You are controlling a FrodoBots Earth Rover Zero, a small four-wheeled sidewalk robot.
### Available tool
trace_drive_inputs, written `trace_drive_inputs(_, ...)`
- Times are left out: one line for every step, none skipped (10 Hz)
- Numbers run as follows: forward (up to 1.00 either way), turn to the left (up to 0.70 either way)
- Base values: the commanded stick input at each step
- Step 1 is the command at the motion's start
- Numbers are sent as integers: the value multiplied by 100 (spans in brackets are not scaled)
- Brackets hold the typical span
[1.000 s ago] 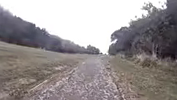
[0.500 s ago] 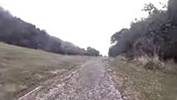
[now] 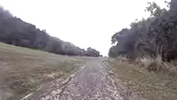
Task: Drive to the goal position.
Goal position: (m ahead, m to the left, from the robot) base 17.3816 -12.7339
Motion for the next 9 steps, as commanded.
trace_drive_inputs(60,1)
trace_drive_inputs(60,1)
trace_drive_inputs(60,1)
trace_drive_inputs(60,-14)
trace_drive_inputs(60,-14)
trace_drive_inputs(60,-14)
trace_drive_inputs(60,-14)
trace_drive_inputs(60,1)
trace_drive_inputs(60,1)
